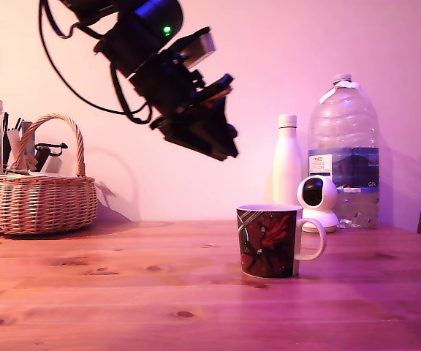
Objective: Pick up the coffee capsules from the table one by one and drop them inside the nearest coffee cup
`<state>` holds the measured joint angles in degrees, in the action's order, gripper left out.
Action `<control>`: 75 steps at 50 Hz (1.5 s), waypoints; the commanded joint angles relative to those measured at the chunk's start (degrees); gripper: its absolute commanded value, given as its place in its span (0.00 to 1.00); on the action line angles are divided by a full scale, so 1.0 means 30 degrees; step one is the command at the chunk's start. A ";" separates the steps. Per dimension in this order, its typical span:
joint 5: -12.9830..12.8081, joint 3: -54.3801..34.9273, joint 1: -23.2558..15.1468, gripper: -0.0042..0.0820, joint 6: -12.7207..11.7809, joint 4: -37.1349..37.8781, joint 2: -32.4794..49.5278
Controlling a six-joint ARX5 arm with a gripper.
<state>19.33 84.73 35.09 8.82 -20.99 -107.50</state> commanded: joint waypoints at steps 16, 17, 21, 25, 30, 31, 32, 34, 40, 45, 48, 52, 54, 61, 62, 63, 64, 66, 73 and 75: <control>-0.0051 -0.0277 0.1479 0.28 0.0240 -0.0736 0.0087; -0.0087 -0.0277 0.1515 0.28 0.0240 -0.0787 0.0087; -0.0189 -0.0277 0.1639 0.28 0.0240 -0.0991 0.0087; -0.0750 -0.0277 0.1749 0.28 0.0248 -0.1188 0.0080; -0.1909 -0.0277 0.1887 0.28 0.0656 -0.1574 0.0036; -0.2171 -0.0277 0.1909 0.28 0.0656 -0.1588 0.0029; -0.2302 -0.0277 0.1931 0.28 0.0656 -0.1581 0.0000; -0.2637 -0.0270 0.1989 0.28 0.1100 -0.1566 -0.0044; -0.2710 -0.0233 0.2098 0.28 0.1137 -0.1668 -0.0284; -0.2761 -0.0168 0.2186 0.28 0.1180 -0.1792 -0.0561; -0.2834 -0.0007 0.2251 0.28 0.1180 -0.1974 -0.0685; -0.2834 0.0401 0.2346 0.28 0.1224 -0.2178 -0.1027; -0.2820 0.0729 0.2390 0.28 0.1224 -0.2433 -0.1231; -0.2827 0.1945 0.2543 0.28 0.1311 -0.3461 -0.1960; -0.2834 0.2142 0.2557 0.28 0.1399 -0.3621 -0.2113; -0.2834 0.2346 0.2586 0.28 0.1399 -0.3789 -0.2237; -0.2834 0.2535 0.2616 0.28 0.1515 -0.3934 -0.2353; -0.2827 0.2900 0.2659 0.28 0.1515 -0.4204 -0.2608; -0.2834 0.3949 0.2747 0.28 0.1566 -0.4976 -0.3446; -0.2834 0.4248 0.2776 0.28 0.1566 -0.5202 -0.3716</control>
<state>10.76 96.53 42.94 13.06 -36.25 -116.14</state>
